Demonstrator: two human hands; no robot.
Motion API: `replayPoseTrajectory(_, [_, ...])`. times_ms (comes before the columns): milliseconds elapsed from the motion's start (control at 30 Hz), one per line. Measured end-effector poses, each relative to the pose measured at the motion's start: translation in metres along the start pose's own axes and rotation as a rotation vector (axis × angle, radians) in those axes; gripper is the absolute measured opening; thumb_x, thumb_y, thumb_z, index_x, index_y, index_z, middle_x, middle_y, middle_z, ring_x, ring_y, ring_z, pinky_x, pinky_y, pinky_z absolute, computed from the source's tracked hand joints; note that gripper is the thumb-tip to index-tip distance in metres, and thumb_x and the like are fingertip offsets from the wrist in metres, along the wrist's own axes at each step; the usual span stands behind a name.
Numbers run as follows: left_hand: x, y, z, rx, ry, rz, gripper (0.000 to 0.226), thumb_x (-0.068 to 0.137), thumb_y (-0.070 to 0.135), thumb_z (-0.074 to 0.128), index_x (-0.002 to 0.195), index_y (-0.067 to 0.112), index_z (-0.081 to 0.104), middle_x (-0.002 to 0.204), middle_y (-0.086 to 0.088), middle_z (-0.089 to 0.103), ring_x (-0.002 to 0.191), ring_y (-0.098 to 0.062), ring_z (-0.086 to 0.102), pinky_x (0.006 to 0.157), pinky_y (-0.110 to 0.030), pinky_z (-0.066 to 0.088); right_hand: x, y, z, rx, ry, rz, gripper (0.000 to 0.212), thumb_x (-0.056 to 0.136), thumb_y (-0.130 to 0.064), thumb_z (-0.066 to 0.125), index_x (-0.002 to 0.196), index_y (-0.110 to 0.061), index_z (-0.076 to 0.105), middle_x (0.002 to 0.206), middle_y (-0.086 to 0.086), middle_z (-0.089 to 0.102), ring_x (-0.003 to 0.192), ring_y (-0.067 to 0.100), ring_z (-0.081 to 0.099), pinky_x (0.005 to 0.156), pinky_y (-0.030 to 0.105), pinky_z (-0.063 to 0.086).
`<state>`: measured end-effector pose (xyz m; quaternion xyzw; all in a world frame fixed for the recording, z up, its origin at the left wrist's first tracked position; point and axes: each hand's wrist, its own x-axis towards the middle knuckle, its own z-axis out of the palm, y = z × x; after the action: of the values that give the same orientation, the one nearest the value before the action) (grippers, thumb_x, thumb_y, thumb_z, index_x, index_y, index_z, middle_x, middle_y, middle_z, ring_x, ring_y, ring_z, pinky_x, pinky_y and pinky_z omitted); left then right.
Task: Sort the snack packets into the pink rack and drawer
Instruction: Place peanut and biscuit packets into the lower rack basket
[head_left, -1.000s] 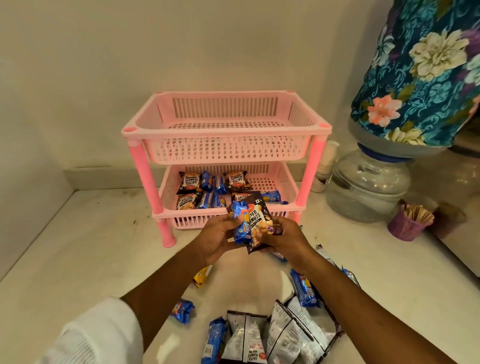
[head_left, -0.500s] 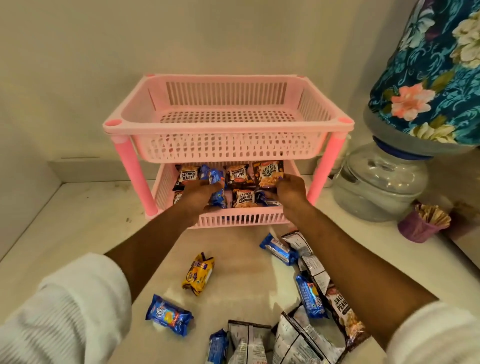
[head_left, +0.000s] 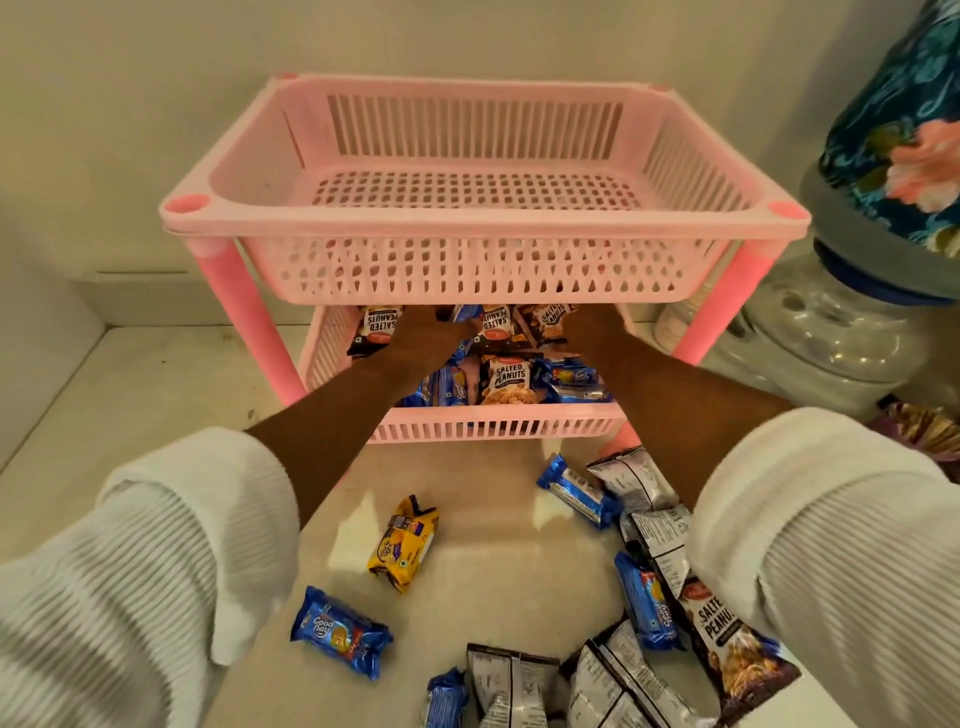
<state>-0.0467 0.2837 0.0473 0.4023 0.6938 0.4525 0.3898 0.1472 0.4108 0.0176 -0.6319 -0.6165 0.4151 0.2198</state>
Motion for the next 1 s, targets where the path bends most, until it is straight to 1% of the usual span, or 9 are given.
replayPoseTrajectory(100, [0.005,-0.006,0.002,0.069,0.020,0.030,0.045,0.085,0.027,0.075,0.123,0.007,0.062,0.120,-0.009,0.066,0.101,-0.020,0.063,0.073,-0.025,0.053,0.002,-0.002,0.000,-0.262,0.106,-0.003,0.015,0.095,-0.012,0.057,0.109,-0.008,0.060,0.102,0.010,0.067,0.077,0.018,0.060,0.060,0.025,0.049])
replayPoseTrajectory(167, [0.005,-0.009,0.004,0.095,0.036,0.041,0.041,0.085,0.026,0.075,0.120,0.007,0.065,0.114,-0.009,0.068,0.088,-0.014,0.060,0.066,-0.019,0.047,0.001,-0.001,0.002,-0.331,0.177,-0.017,0.023,0.094,-0.011,0.059,0.116,-0.005,0.062,0.114,0.011,0.067,0.095,0.024,0.065,0.071,0.027,0.048])
replayPoseTrajectory(233, [0.007,-0.013,0.005,0.106,0.016,0.025,0.038,0.085,0.025,0.074,0.116,0.006,0.066,0.111,-0.011,0.069,0.083,-0.014,0.059,0.063,-0.020,0.046,0.000,0.004,0.003,-0.375,0.232,-0.111,0.027,0.096,-0.011,0.056,0.123,-0.007,0.060,0.122,0.010,0.064,0.110,0.025,0.061,0.078,0.027,0.044])
replayPoseTrajectory(467, [0.001,-0.019,0.000,0.073,0.005,0.001,0.034,0.085,0.024,0.074,0.116,0.009,0.067,0.084,0.009,0.066,0.073,-0.007,0.062,0.052,-0.013,0.046,-0.006,0.005,0.010,-0.476,0.267,-0.232,0.024,0.102,-0.026,0.049,0.119,-0.013,0.061,0.116,0.006,0.066,0.101,0.021,0.061,0.070,0.023,0.042])
replayPoseTrajectory(567, [0.000,-0.019,-0.002,0.076,-0.010,-0.003,0.042,0.085,0.024,0.074,0.122,0.008,0.063,0.105,0.000,0.069,0.093,-0.016,0.063,0.074,-0.022,0.051,-0.008,0.003,0.011,-0.596,0.048,-0.257,0.022,0.094,-0.012,0.060,0.112,-0.007,0.071,0.119,0.011,0.068,0.109,0.028,0.063,0.087,0.035,0.054])
replayPoseTrajectory(667, [-0.007,-0.015,-0.003,0.128,-0.019,0.022,0.052,0.086,0.027,0.074,0.131,0.007,0.058,0.125,-0.006,0.062,0.112,-0.023,0.059,0.091,-0.032,0.050,-0.012,0.002,0.006,-0.599,0.088,-0.321,0.022,0.093,-0.009,0.061,0.112,-0.007,0.072,0.120,0.011,0.068,0.112,0.030,0.063,0.092,0.036,0.054])
replayPoseTrajectory(833, [-0.030,-0.007,-0.006,0.195,-0.026,0.114,0.019,0.085,0.026,0.075,0.084,0.026,0.056,0.092,-0.002,0.055,0.089,-0.021,0.053,0.079,-0.032,0.046,-0.038,0.000,-0.002,-0.470,0.160,-0.349,0.023,0.090,-0.005,0.057,0.101,-0.012,0.076,0.115,0.008,0.071,0.106,0.027,0.065,0.084,0.034,0.053])
replayPoseTrajectory(900, [-0.043,-0.005,-0.008,0.276,-0.034,0.150,0.019,0.084,0.027,0.075,0.095,0.024,0.060,0.099,-0.002,0.054,0.090,-0.019,0.052,0.078,-0.028,0.043,-0.054,0.001,-0.004,-0.426,0.124,-0.349,0.023,0.091,-0.007,0.058,0.097,-0.018,0.078,0.115,0.004,0.072,0.105,0.024,0.066,0.079,0.028,0.049])
replayPoseTrajectory(1000, [-0.073,-0.002,-0.014,0.399,-0.052,0.269,0.050,0.084,0.030,0.074,0.128,0.014,0.057,0.113,-0.001,0.059,0.099,-0.016,0.055,0.081,-0.027,0.044,-0.084,0.004,-0.005,-0.418,0.107,-0.377,0.023,0.092,-0.012,0.061,0.093,-0.026,0.078,0.111,-0.004,0.074,0.098,0.018,0.068,0.074,0.024,0.045])
